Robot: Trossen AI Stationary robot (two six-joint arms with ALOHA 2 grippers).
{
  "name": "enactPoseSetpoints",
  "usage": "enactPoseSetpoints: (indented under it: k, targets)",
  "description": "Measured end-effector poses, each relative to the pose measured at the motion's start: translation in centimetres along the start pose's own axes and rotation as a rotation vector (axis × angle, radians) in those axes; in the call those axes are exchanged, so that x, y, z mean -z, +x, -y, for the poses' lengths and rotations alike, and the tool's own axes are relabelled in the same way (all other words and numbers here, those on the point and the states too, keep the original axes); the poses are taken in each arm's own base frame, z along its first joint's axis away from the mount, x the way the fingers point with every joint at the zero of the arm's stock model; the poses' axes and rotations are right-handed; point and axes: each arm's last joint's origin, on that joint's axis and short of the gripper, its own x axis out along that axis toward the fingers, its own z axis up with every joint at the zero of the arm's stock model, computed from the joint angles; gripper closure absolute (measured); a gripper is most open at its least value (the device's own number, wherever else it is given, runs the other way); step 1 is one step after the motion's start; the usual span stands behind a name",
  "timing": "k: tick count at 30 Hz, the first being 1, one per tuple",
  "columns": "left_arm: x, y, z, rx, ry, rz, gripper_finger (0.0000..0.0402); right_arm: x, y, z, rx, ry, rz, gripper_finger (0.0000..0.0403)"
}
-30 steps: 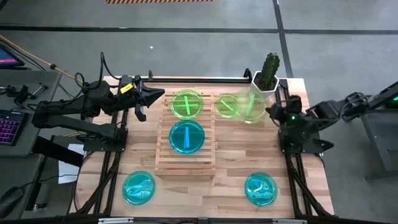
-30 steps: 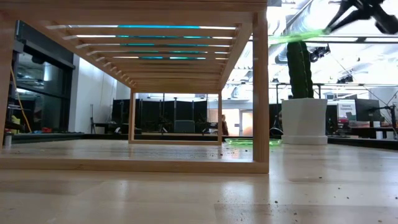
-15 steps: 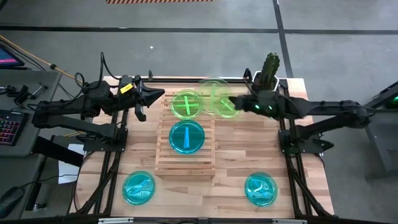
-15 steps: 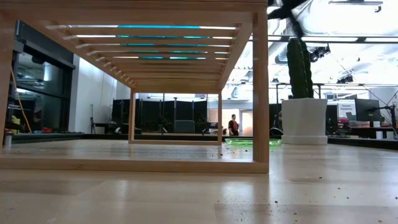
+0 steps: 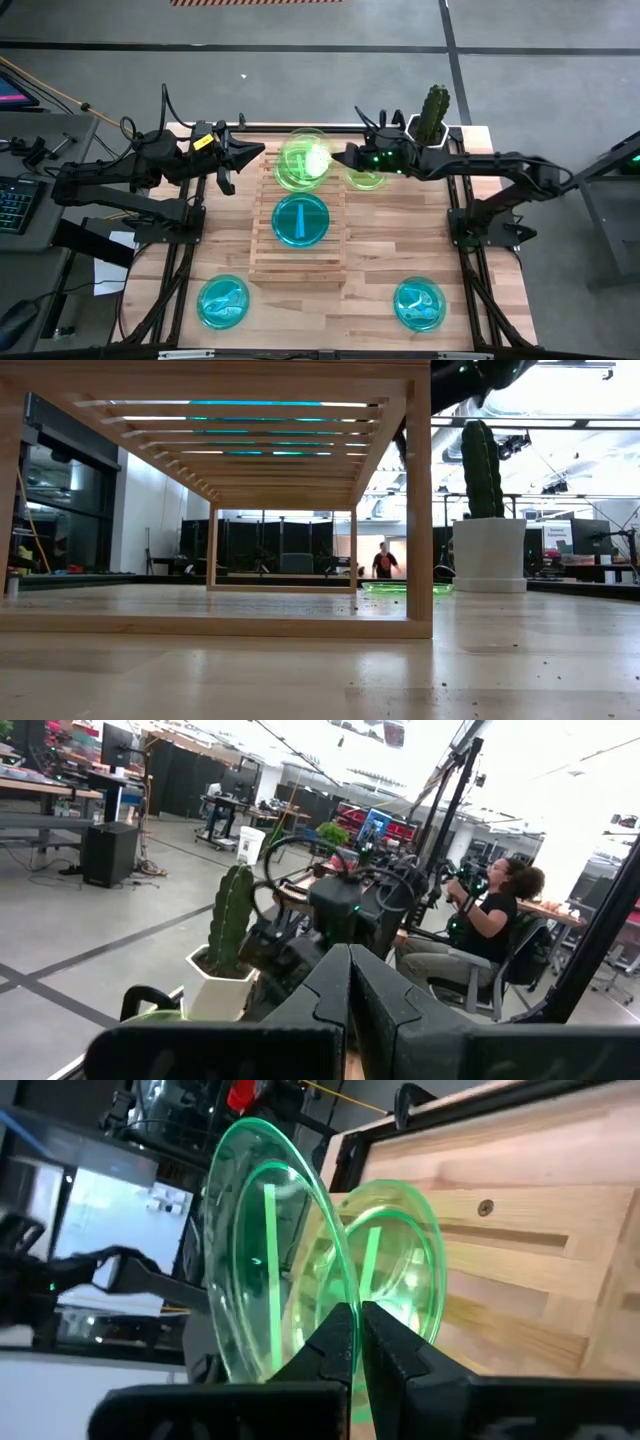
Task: Place and stack plates onto a shelf
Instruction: Stack the bottom green plate on top of the green plate on the shelf
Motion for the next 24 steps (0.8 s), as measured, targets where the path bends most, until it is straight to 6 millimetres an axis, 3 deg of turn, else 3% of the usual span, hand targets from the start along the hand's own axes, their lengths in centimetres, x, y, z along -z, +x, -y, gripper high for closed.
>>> enactPoseSetpoints:
  k: [8, 24]
  targets:
    - [0.0, 0.0, 0.0, -0.001, 0.025, 0.001, 0.0402, 0.6, 1.9, 1.1, 0.020, 0.067, -0.013, 0.0403]
    - [-0.1, 0.0, -0.2, -0.060, 0.026, 0.016, 0.0401, 0.6, 2.1, 1.1, 0.011, 0.099, -0.011, 0.0402]
